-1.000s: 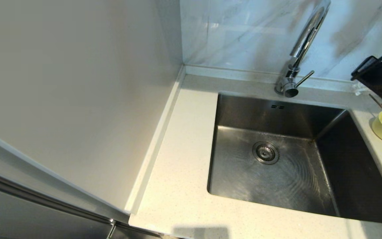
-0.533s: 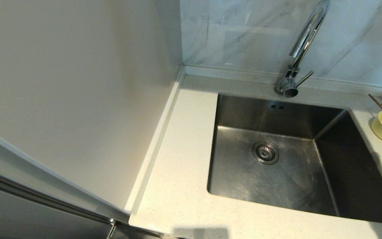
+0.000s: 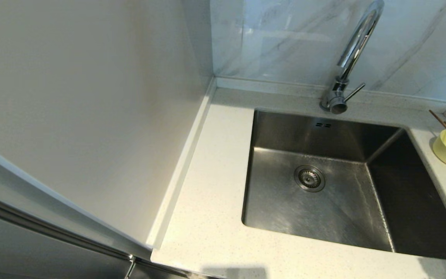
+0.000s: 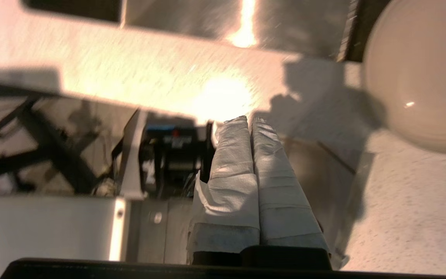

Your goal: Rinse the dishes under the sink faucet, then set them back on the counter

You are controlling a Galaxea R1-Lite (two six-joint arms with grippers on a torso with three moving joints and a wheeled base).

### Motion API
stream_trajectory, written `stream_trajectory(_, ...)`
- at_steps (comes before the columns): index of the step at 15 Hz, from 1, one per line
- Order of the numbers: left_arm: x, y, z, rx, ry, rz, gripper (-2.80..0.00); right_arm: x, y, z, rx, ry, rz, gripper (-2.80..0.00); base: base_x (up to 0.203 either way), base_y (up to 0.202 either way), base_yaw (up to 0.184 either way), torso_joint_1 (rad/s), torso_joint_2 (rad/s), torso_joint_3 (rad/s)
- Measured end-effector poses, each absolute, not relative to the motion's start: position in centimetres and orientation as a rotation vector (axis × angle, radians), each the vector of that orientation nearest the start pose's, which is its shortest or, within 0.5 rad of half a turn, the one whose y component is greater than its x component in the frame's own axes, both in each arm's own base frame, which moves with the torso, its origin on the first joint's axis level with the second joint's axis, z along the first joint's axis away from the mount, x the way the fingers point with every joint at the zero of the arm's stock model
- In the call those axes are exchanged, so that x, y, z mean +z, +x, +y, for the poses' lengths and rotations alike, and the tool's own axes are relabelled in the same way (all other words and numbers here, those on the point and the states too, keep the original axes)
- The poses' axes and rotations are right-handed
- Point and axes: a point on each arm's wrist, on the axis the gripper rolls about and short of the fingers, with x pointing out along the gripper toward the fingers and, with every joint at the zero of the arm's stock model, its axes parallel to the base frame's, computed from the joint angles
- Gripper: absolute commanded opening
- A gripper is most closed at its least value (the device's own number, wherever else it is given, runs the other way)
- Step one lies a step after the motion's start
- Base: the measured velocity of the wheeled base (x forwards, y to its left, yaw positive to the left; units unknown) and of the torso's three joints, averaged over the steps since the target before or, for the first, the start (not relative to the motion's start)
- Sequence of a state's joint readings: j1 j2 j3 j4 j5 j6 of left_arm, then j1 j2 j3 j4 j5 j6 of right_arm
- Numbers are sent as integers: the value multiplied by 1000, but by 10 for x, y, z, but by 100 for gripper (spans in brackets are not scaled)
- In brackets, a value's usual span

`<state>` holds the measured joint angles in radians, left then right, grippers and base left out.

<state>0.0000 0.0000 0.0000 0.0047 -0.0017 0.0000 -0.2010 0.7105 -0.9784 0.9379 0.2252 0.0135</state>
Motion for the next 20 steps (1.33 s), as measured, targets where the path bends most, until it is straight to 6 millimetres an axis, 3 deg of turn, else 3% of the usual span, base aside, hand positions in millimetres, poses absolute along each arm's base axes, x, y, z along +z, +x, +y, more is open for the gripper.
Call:
stream_trajectory(3, 75, -23, 0, -2, 0, 5, -280, 240, -21, 7, 182, 99, 722, -280, 0, 0, 0, 0, 0, 0)
stream_trajectory(6, 75, -23, 0, -2, 0, 5, -280, 225, -44, -6, 319, -30, 737, -280, 0, 0, 0, 0, 0, 0)
stream_trajectory(10, 75, -23, 0, -1, 0, 5, -280, 209, -50, -7, 123, -12, 599, -280, 0, 0, 0, 0, 0, 0)
stream_trajectory(14, 75, -23, 0, -1, 0, 5, -280, 173, -65, 0, 21, 27, 486, -280, 0, 0, 0, 0, 0, 0)
stream_trajectory(17, 75, -23, 0, -2, 0, 5, -280, 159, -56, -1, -88, 44, 334, -280, 0, 0, 0, 0, 0, 0)
stream_trajectory(20, 75, -23, 0, -2, 0, 4, -280, 130, -43, -3, -155, -12, 205, -280, 0, 0, 0, 0, 0, 0)
